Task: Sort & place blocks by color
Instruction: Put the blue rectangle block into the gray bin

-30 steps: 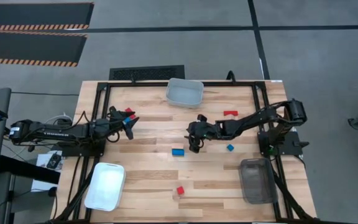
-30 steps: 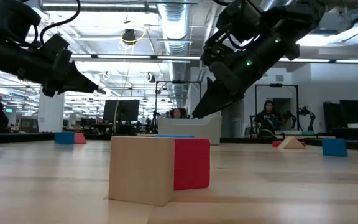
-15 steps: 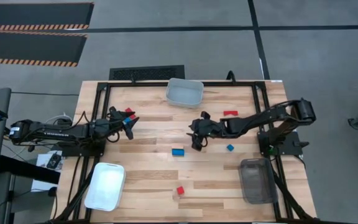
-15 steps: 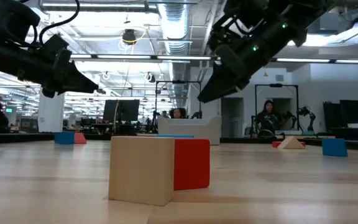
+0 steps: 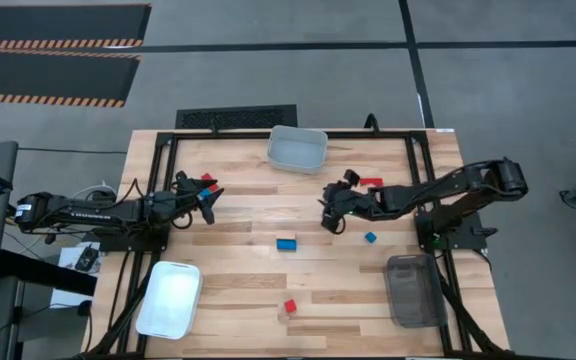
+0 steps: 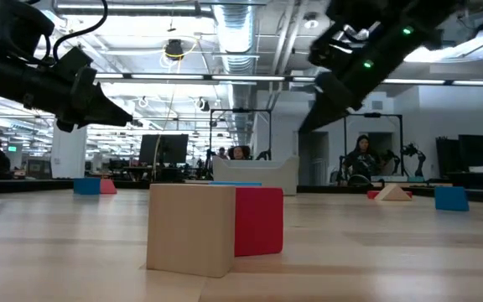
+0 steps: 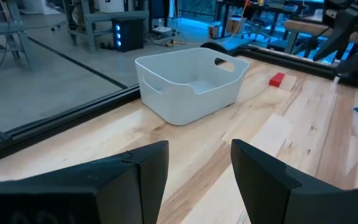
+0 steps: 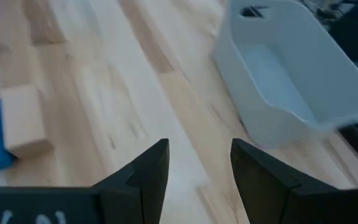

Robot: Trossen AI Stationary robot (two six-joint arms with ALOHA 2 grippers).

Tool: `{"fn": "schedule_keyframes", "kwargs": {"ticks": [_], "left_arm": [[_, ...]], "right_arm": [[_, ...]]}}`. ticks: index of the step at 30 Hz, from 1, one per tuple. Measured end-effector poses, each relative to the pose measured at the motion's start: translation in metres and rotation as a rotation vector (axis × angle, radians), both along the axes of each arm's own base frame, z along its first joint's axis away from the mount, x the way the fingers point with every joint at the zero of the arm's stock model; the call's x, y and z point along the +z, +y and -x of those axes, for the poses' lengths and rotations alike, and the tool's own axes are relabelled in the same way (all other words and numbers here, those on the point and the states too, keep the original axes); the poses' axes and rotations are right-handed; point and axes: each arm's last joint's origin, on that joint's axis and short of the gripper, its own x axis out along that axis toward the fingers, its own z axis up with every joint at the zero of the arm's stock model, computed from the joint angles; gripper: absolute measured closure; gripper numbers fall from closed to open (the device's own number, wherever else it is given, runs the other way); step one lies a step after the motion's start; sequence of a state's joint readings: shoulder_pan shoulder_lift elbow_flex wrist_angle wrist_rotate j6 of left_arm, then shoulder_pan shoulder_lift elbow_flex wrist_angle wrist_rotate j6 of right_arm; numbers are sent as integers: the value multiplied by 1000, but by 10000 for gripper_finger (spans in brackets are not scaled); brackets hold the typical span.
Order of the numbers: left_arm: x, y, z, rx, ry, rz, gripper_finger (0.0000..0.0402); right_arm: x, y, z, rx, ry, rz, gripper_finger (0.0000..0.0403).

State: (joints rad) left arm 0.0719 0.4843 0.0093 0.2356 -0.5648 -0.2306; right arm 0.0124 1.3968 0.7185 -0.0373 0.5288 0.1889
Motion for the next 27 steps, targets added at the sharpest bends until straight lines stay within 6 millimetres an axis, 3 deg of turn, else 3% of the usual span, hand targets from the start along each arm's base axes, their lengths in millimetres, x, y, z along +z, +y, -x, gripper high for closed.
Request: {"fn": "schedule_keyframes", "kwargs": {"ticks": [4,9,13,21,27], "left_arm": [[0,1,1,48,2,-10,237],[1,7,5,240,-12,46,237],[14,14,5,321,46,123,237],[10,28,1,343,160,253,237],[12,34,-5,381,202,287,237]], "right_arm": [[3,-5,26,-27,-139,-17,204],[10,-6,51,-10,-255,-38,205],[13,-10,64,-14,-297,-50,206],[14,-16,71,31,-316,-184,184],[15,-22,72,16,-320,-190,164]]}}
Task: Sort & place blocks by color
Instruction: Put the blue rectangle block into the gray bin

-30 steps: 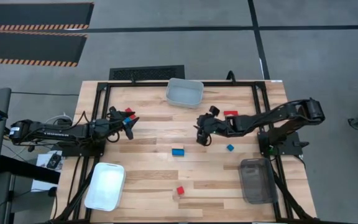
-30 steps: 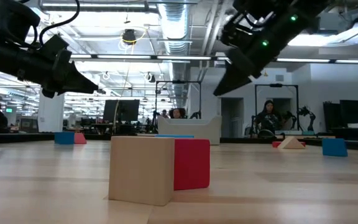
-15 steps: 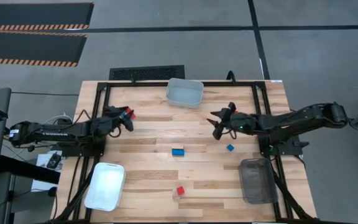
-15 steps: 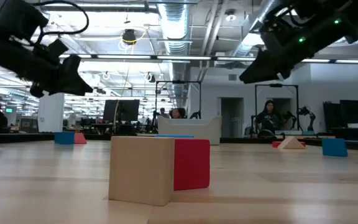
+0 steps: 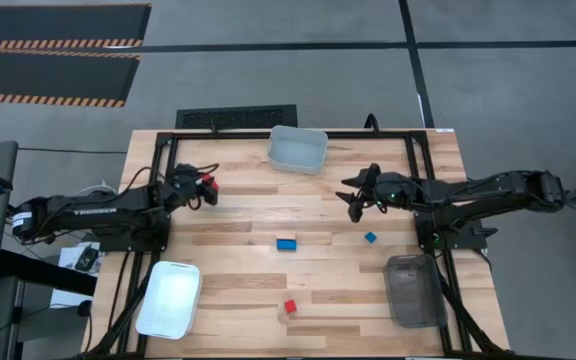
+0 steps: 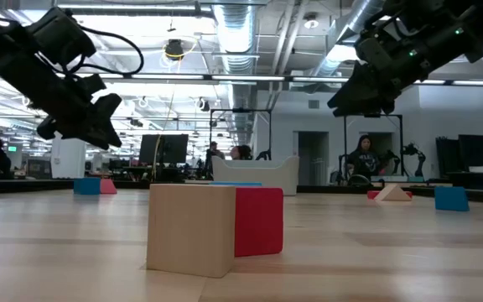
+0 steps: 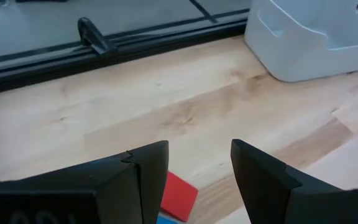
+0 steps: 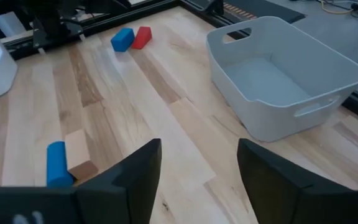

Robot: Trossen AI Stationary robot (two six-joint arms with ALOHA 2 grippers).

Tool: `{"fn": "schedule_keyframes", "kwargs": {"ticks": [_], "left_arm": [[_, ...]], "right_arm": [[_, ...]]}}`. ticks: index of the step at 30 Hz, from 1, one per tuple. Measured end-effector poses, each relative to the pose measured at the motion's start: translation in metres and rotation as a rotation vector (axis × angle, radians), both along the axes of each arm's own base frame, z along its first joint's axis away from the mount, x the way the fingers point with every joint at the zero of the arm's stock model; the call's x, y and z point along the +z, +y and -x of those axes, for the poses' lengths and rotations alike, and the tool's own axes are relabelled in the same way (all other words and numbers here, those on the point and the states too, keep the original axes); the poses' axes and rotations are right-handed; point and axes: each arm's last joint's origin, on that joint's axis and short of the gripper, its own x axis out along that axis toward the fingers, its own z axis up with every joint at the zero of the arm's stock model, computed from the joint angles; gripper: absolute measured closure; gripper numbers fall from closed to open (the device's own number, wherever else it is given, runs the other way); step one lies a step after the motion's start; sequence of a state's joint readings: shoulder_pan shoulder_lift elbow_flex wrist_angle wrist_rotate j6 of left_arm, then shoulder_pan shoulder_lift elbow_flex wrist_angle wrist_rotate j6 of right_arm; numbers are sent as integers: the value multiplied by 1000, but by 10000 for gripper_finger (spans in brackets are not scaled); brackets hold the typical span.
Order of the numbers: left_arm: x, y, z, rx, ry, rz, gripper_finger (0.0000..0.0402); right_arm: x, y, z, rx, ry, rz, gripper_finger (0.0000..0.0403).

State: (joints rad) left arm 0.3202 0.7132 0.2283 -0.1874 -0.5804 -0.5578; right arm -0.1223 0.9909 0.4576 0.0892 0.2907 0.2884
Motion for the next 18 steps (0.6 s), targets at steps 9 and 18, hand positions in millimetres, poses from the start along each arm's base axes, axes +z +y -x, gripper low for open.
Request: {"fn": "schedule_keyframes", "kwargs": {"ticks": [9,18], "left_arm": [[22,7,-20,-25,94,25,210],[19,11,-22,45,183,296,131]], "right_arm": [[4,-7,4,-34,-19,2,163],[3,5,15,38,54,-30,163]]}}
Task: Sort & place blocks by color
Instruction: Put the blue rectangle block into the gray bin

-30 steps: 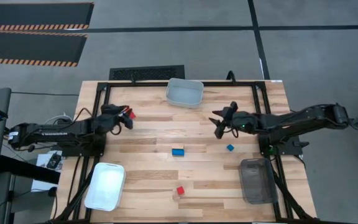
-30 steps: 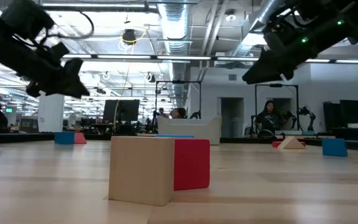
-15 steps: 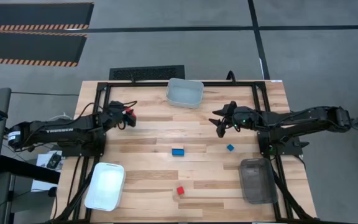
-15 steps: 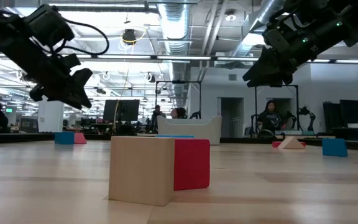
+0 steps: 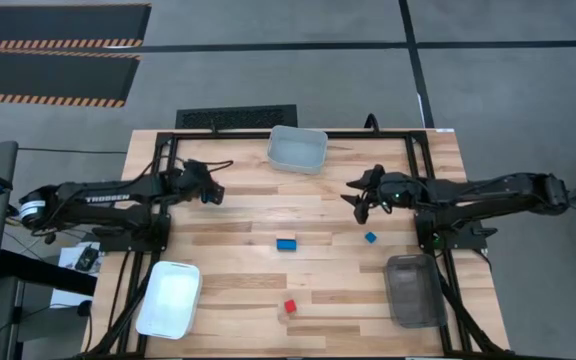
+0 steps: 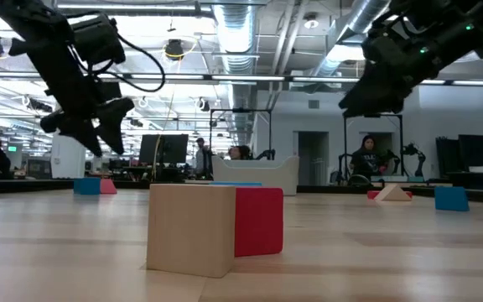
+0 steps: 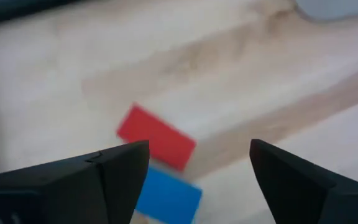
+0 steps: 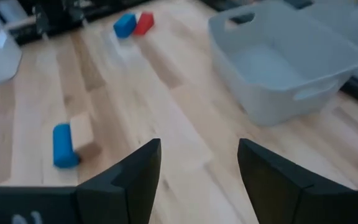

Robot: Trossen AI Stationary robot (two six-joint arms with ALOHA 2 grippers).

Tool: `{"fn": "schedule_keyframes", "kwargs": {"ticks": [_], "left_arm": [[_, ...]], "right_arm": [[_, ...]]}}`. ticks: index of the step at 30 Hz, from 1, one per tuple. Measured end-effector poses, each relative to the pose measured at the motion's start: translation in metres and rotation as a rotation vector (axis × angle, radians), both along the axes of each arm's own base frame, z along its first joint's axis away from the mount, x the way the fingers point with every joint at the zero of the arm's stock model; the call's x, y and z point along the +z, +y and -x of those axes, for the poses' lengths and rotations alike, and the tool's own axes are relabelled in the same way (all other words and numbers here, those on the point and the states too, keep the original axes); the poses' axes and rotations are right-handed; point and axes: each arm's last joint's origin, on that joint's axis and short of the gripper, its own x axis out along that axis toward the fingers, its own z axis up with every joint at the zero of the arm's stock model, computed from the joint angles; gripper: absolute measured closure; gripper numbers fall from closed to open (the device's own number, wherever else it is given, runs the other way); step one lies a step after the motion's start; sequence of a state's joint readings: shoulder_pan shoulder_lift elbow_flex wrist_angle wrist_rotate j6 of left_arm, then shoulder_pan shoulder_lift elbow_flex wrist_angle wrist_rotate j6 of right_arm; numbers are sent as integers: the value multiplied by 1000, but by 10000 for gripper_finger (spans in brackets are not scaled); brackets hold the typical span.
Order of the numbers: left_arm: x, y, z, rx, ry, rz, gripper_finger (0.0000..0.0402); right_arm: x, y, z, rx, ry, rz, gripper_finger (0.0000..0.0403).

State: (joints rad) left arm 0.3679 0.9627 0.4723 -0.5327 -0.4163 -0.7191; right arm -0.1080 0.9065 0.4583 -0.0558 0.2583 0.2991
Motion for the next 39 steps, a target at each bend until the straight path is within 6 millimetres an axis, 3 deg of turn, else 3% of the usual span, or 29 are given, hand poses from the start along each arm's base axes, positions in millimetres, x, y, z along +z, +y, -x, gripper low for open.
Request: {"fn": "schedule_keyframes", "kwargs": {"ticks": [6,17,23,31,39], "left_arm": [[-1,-3,7,127,2,94,129],[-26,-3,7,411,-28,191,129],[-32,1,-3,420,-67,188,129],[-52,1,-6,423,76,246,129],[-55,0,-7,391,113,250,129]], "right_arm": [[1,5,3,25,9,0,163],[-4,6,6,34,74,4,163],[-5,6,6,41,93,16,163],[-7,6,8,46,120,22,163],[-7,6,8,46,120,22,163]]}}
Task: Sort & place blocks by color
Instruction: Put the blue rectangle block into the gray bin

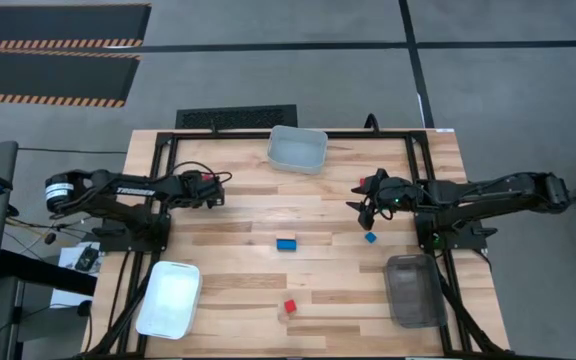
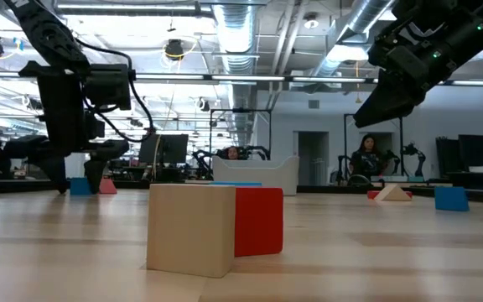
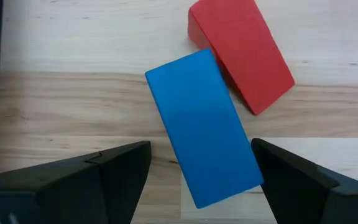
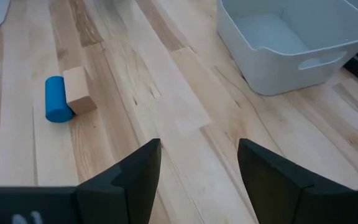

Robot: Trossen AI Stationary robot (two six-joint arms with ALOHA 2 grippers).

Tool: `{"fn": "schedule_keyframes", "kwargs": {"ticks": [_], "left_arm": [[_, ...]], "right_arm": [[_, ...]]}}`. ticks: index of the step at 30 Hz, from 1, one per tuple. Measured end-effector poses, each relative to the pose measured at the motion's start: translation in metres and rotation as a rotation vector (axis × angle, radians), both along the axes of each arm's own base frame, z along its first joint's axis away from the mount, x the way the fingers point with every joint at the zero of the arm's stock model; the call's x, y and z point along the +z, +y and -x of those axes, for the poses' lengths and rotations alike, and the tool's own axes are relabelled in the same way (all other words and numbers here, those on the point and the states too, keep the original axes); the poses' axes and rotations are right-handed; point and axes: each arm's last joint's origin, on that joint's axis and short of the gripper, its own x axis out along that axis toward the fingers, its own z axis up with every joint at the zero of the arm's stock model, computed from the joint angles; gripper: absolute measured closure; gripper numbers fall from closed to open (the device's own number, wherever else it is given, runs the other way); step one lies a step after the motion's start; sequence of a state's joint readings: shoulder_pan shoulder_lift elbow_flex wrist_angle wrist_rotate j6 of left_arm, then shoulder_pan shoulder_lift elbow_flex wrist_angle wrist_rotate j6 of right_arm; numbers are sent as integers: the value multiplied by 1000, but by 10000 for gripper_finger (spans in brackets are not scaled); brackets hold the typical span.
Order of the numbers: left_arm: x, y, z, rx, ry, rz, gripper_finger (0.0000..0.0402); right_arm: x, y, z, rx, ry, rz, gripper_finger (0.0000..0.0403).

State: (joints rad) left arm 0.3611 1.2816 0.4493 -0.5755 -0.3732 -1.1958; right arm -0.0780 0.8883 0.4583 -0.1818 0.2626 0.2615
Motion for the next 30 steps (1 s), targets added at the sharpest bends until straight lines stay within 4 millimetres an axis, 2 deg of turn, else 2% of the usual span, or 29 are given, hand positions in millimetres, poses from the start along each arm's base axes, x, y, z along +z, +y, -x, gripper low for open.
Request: {"fn": "schedule_keyframes", "kwargs": {"ticks": [7,16,21,25,30], "left_arm": [[5,-2,3,-35,-7,22,145],[5,-2,4,-40,6,10,243],[5,-2,5,-57,18,1,279],[5,-2,5,-57,19,0,284],[5,-5,4,-79,28,-9,267]], "right_arm": [[0,0,0,0,0,0,163],[0,0,0,-1,4,-1,163],[0,0,0,0,6,-1,163],[0,0,0,-1,5,-1,163],[-1,0,0,0,6,-1,163]]}}
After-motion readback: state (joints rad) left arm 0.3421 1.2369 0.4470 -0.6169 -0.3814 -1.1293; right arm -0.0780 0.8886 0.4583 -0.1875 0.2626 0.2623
